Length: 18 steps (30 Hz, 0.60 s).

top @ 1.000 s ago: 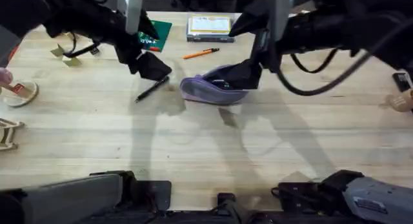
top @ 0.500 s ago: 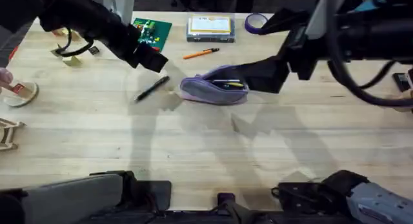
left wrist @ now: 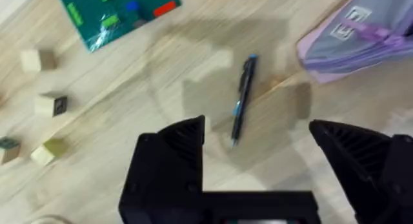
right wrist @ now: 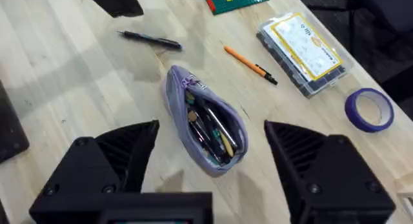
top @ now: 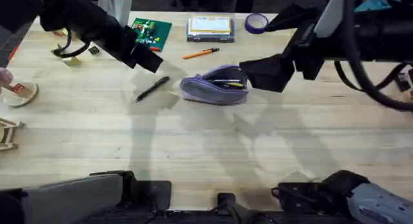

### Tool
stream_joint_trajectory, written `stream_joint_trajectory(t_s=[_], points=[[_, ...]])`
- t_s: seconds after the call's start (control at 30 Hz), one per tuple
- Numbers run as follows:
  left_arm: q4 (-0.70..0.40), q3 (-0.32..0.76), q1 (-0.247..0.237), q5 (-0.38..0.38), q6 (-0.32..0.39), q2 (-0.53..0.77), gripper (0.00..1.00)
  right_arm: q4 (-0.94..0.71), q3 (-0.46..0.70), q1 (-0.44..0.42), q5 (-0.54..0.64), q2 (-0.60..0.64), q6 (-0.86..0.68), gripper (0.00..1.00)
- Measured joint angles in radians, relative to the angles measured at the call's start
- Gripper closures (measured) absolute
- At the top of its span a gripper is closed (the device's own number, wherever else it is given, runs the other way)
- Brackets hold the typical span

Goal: Unzip the bag, pick up the pens from the table one at a time and place them inside, then zip the bag closed.

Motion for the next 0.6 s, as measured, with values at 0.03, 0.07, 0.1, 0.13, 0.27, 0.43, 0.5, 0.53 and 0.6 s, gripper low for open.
stream_joint_trajectory(t_s=[0.03,0.07,0.1,0.13,0.27,0.43,0.5,0.53,0.6], points=[[-0.001,0.0,0.0,-0.013,0.0,0.0,0.007,0.0,0.0,0.0,0.0,0.0,0.0,0.003],[-0.001,0.0,-0.001,-0.027,-0.002,0.0,0.008,0.0,0.0,0.0,0.0,0.0,0.0,0.004],[-0.002,0.0,-0.002,-0.037,-0.003,0.0,0.007,0.0,0.0,0.0,0.0,0.0,0.0,0.004],[-0.002,0.0,-0.005,-0.045,-0.004,0.0,0.006,0.0,0.0,0.0,0.0,0.0,0.0,0.004],[0.007,-0.006,-0.046,-0.066,-0.003,0.0,0.005,0.0,0.0,0.0,0.0,0.0,0.0,0.003],[0.055,-0.108,-0.095,-0.083,0.006,0.0,0.005,0.0,0.0,0.0,0.0,0.0,0.0,0.003],[0.081,-0.129,-0.098,-0.083,0.008,0.0,0.006,0.0,0.0,0.0,0.0,0.0,0.0,0.003],[0.096,-0.138,-0.099,-0.083,0.008,0.0,0.005,0.0,0.0,0.0,0.0,0.0,0.0,0.003],[0.125,-0.161,-0.099,-0.083,0.008,0.0,0.005,0.0,0.0,0.0,0.0,0.0,0.0,0.003]])
